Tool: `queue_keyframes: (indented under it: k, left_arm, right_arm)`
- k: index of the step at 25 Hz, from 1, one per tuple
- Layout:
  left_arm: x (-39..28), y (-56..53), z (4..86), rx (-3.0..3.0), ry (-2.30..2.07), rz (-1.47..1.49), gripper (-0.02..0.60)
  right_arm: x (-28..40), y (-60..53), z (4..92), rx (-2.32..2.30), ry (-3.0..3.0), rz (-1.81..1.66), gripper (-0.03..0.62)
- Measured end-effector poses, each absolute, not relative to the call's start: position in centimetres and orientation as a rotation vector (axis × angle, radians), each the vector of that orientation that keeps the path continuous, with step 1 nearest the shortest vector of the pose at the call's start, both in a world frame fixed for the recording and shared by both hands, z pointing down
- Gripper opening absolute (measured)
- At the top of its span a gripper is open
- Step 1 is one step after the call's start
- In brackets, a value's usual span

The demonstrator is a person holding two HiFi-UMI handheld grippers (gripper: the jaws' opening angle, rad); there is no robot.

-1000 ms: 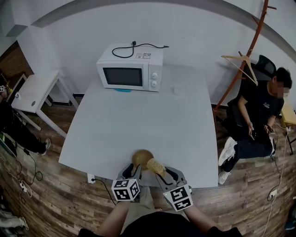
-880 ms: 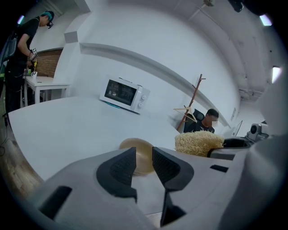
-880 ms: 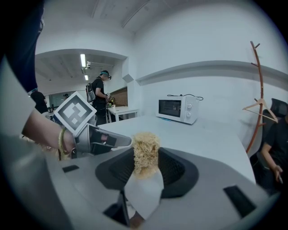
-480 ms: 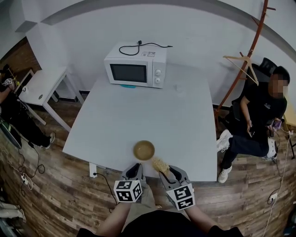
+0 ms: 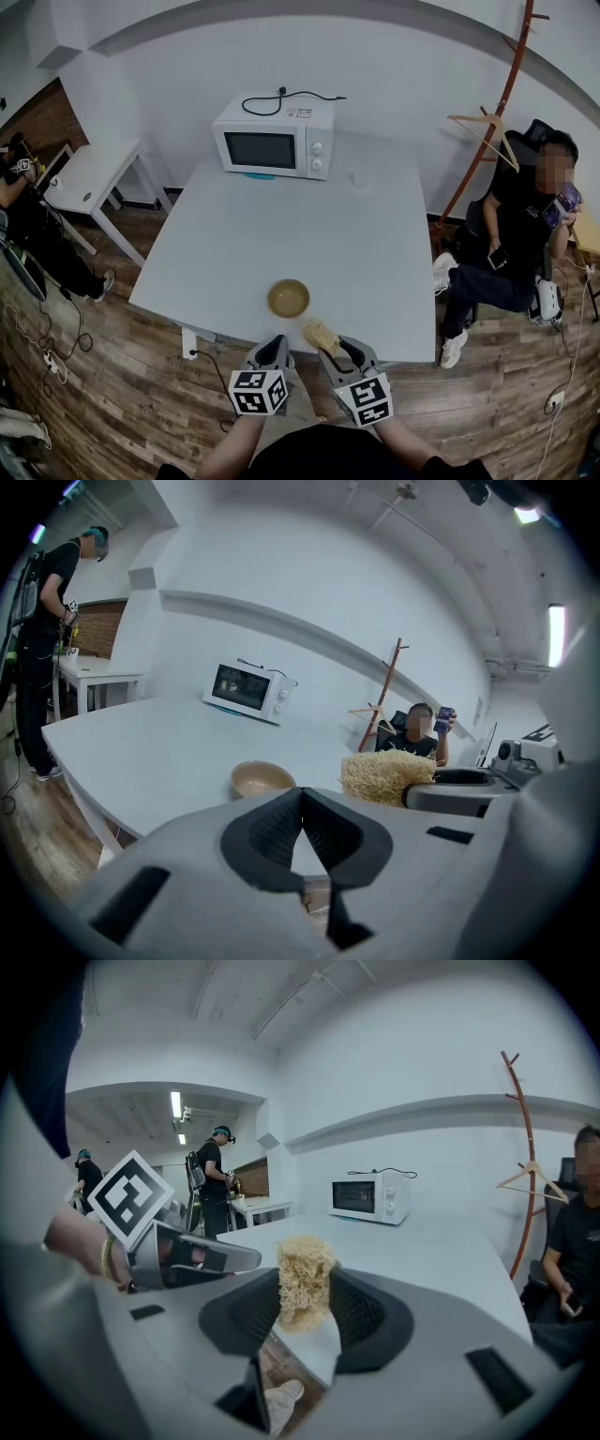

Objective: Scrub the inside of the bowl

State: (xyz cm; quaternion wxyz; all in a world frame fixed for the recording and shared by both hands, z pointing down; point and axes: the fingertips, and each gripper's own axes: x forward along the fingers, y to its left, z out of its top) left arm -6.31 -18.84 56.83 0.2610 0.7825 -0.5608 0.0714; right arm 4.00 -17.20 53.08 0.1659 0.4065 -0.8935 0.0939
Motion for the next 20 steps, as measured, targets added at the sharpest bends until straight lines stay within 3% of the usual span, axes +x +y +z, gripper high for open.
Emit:
queue_keyframes:
  k: [20]
  left_arm:
    - [-4.3,-17.5,56.2,2.125,-1.523,0.181,0.018]
  right_arm:
    - [5.2,-16.4,52.3,1.131,-2.556,0.181,0.163]
